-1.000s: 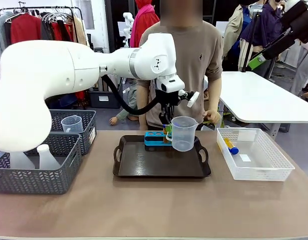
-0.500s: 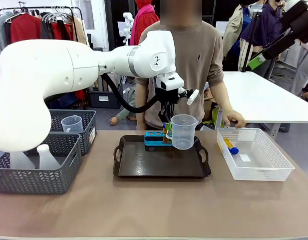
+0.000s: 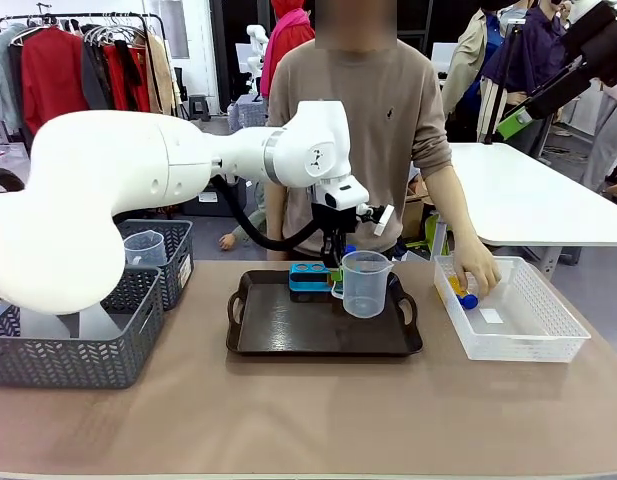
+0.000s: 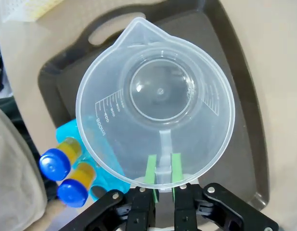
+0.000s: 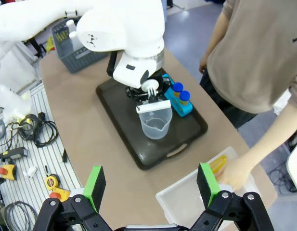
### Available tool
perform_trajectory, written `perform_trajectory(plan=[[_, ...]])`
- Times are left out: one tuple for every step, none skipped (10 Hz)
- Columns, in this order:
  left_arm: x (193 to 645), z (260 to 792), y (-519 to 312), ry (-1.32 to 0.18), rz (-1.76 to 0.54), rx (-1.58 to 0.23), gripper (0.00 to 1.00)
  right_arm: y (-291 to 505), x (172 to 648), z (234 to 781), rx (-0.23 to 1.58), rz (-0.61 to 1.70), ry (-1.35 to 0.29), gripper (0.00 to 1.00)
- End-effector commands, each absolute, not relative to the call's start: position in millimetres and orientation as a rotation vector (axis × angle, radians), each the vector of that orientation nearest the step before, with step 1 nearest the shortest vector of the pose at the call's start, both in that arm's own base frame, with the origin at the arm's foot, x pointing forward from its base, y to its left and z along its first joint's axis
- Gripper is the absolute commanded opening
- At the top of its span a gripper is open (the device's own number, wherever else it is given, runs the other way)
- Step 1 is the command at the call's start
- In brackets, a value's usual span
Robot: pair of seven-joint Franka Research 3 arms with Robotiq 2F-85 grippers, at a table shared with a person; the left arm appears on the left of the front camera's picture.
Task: Prepare the laboratory tools.
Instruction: Pick up one Large Measuring Cup and place it on the Handle tray.
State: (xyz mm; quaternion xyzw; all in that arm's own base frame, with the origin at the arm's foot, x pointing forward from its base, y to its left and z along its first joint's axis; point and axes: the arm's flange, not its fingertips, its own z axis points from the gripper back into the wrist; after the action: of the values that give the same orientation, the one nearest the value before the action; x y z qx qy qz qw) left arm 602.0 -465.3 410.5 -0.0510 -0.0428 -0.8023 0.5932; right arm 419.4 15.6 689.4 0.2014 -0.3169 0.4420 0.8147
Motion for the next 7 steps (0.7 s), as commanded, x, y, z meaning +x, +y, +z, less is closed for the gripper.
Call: perform_trajectory(plan=[[604, 410, -470, -0.080, -1.814, -0.080, 0.00, 16, 419, 691, 0.436, 0.948, -0.681, 1.00], [602, 404, -472, -0.084, -1.809, -0.055, 0.00, 16, 419, 691, 0.436, 0.948, -0.681, 1.00], [601, 397, -473, -0.090, -1.800, -0.039, 0.00, 16, 419, 691, 0.436, 0.948, -0.681, 1.00], [600, 393, -474, -0.092, -1.796, -0.030, 0.00, 16, 419, 691, 0.436, 0.948, -0.681, 1.00], [599, 389, -476, -0.090, -1.796, -0.022, 0.00, 16, 419, 691, 0.436, 0.948, -0.681, 1.00], [599, 387, -477, -0.091, -1.793, -0.007, 0.00, 16, 419, 691, 0.436, 0.948, -0.681, 1.00], [598, 386, -475, -0.089, -1.795, -0.010, 0.00, 16, 419, 691, 0.436, 0.948, -0.681, 1.00]])
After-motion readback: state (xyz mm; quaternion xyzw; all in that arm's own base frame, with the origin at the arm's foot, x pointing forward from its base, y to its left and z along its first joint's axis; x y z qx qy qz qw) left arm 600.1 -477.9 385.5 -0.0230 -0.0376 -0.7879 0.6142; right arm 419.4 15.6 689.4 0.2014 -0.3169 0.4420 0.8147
